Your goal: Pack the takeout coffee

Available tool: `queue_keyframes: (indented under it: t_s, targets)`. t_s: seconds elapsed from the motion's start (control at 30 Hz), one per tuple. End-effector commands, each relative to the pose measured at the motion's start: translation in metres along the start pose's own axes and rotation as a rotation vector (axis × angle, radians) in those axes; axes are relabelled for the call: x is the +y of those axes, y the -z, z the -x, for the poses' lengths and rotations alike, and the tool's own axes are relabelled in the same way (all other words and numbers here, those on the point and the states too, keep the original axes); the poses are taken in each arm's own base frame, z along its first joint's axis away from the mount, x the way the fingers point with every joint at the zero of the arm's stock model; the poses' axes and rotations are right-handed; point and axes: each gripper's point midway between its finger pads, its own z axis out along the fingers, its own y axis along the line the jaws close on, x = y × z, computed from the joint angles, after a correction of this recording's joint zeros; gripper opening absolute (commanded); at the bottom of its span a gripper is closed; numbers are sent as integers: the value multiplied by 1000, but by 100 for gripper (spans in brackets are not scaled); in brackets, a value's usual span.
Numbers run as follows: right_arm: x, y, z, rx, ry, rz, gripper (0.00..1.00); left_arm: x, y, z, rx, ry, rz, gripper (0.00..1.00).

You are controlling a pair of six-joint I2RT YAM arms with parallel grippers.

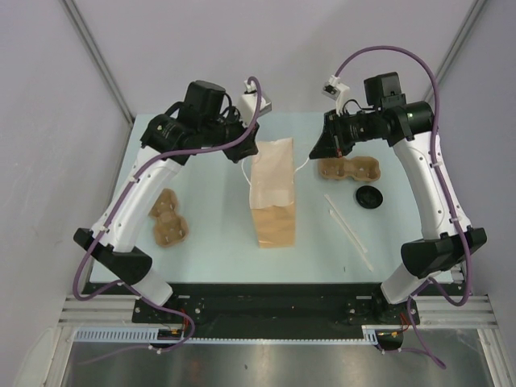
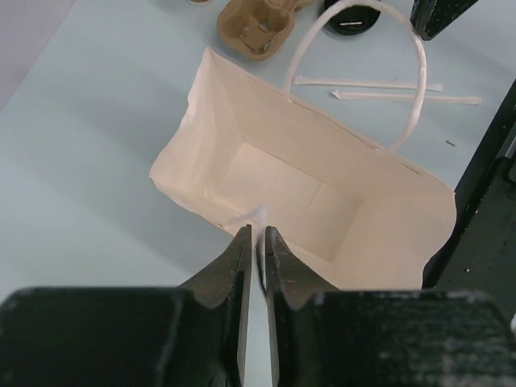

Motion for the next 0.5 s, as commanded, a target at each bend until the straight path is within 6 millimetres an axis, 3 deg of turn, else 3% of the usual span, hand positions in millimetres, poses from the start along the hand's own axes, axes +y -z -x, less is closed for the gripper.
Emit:
queue_keyframes:
  t_s: [0.0, 0.1, 0.37, 0.47]
  targets:
    - [-5, -1, -2, -1, 1, -18, 0, 0, 15, 0, -25, -15, 28, 8]
    - [-10, 0, -6, 9, 2, -42, 0, 10, 22, -5, -43, 17, 71, 1]
    - [-24, 1, -20, 54, 9, -117, 0, 45, 31, -40, -87, 220, 160, 0]
    - [-31, 2, -24, 65, 12, -148, 0, 45, 44, -28, -181, 214, 148, 0]
